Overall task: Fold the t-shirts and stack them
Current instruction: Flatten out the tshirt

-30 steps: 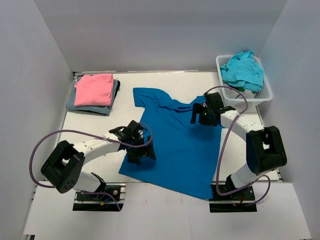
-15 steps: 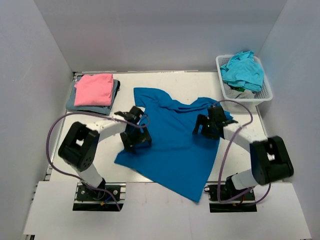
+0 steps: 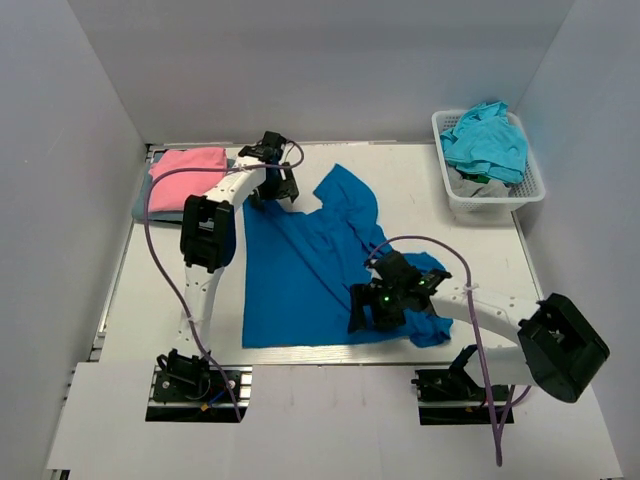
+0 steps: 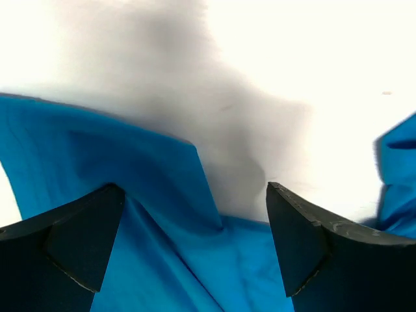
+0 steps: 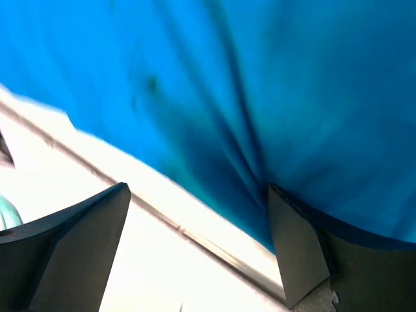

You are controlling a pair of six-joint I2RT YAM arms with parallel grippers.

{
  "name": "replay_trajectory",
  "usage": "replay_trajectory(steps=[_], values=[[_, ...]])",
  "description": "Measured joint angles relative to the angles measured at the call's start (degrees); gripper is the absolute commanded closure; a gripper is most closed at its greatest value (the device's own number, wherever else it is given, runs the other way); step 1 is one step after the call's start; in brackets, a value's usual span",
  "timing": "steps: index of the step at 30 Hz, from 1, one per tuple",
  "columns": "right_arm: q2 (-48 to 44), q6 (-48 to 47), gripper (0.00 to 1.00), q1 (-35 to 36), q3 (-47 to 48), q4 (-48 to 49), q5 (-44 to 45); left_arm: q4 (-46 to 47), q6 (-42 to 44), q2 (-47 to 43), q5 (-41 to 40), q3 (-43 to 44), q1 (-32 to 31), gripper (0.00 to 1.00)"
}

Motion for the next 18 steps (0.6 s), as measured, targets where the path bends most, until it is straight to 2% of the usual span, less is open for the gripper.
replay_trajectory(steps=[4, 8, 13, 18], values=[[3.80, -1.20, 0.10, 5.55, 4.31, -3.85, -0.31, 1.03, 3.45, 0.70, 1.60, 1.57, -0.76, 0.00], [6.36, -3.56, 0.10, 5.92, 13.53, -11.85, 8.28, 1.79, 4.92, -3.04, 1.38, -3.48, -1.29, 0.00], [6.95, -6.23, 0.10, 4.44, 28.83, -15.37, 25.40, 0.81, 4.17, -14.88, -2.29, -10.19, -1.75, 0.00], [12.59, -8.15, 0.10, -0.26, 34.45, -15.72, 35.01, 6.03, 1.81, -33.35, -1.31, -24.41, -2.12, 0.00]])
